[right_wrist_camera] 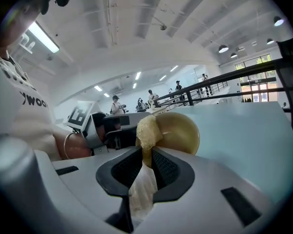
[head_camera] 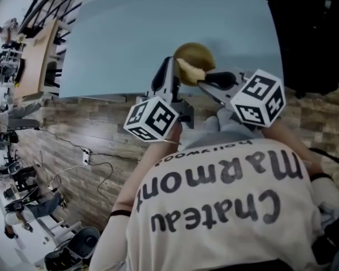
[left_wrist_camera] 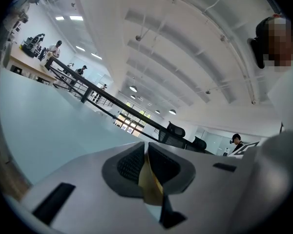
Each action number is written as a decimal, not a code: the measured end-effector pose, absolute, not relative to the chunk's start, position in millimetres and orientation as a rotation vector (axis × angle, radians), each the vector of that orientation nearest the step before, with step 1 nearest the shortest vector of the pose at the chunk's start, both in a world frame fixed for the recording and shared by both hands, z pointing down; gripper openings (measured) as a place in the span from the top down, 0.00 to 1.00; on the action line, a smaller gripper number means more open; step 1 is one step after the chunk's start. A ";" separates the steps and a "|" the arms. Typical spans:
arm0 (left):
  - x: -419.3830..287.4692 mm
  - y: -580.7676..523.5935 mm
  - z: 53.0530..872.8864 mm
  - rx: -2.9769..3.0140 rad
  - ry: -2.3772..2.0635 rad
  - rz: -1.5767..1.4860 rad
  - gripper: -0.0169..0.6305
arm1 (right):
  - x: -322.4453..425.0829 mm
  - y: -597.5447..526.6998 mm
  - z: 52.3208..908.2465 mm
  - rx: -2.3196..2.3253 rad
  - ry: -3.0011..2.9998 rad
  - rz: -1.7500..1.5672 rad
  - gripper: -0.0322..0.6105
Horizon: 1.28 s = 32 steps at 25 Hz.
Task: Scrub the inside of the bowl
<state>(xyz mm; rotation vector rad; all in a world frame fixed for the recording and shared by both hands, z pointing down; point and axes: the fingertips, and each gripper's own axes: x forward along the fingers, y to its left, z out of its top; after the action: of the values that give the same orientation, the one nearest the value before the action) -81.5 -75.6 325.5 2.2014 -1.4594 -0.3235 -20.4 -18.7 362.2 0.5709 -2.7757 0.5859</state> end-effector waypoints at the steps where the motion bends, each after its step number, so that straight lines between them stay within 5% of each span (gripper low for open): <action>1: -85.7 -71.6 324.4 2.196 -1.459 -0.314 0.93 | -24.0 -13.4 358.8 0.570 -2.779 0.603 0.84; 32: -137.5 -58.2 354.8 2.108 -1.372 -0.349 0.94 | -53.0 3.3 403.3 0.485 -2.458 0.405 0.84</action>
<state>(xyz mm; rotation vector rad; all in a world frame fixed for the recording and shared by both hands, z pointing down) -137.5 -58.2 354.8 2.1075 -1.3715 -0.3494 -53.0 3.3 403.3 0.4854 -2.4580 0.4049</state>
